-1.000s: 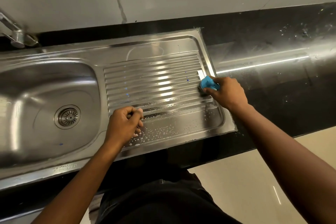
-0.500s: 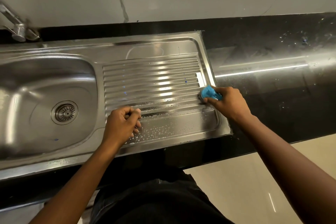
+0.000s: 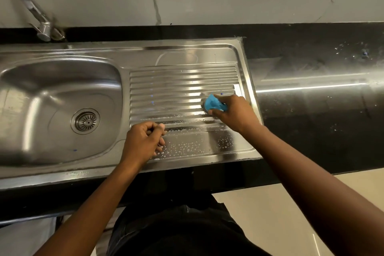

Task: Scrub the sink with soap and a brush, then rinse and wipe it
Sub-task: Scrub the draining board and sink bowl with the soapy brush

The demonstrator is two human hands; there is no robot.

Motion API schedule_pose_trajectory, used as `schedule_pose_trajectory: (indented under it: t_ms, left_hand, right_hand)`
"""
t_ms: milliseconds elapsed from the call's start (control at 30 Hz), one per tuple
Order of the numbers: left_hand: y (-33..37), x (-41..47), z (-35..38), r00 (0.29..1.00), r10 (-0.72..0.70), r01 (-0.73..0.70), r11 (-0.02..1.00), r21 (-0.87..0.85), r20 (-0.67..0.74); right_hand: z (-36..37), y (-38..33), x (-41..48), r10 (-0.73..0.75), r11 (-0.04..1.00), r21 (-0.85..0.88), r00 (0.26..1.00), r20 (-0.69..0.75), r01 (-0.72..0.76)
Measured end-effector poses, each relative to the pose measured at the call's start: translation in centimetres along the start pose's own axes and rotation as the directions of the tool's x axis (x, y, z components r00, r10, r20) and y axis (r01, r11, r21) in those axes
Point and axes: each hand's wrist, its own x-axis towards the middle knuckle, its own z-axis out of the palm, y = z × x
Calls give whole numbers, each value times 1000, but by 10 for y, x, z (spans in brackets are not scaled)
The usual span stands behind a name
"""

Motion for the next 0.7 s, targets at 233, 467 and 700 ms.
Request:
schedule_pose_trajectory:
  t_ms: [233, 467, 700]
  left_hand:
    - [-10, -3, -28, 997, 1, -3, 999, -36, -76]
    - [-17, -3, -38, 999, -17, 15, 999, -49, -51]
    - [-19, 1, -48, 999, -14, 12, 999, -49, -36]
  right_hand:
    - [-40, 26, 8, 114, 988, -102, 992, -63, -120]
    - [10, -34, 20, 27, 999, 19, 999, -47, -26]
    - [5, -31, 13, 16, 994, -105, 1000, 26, -13]
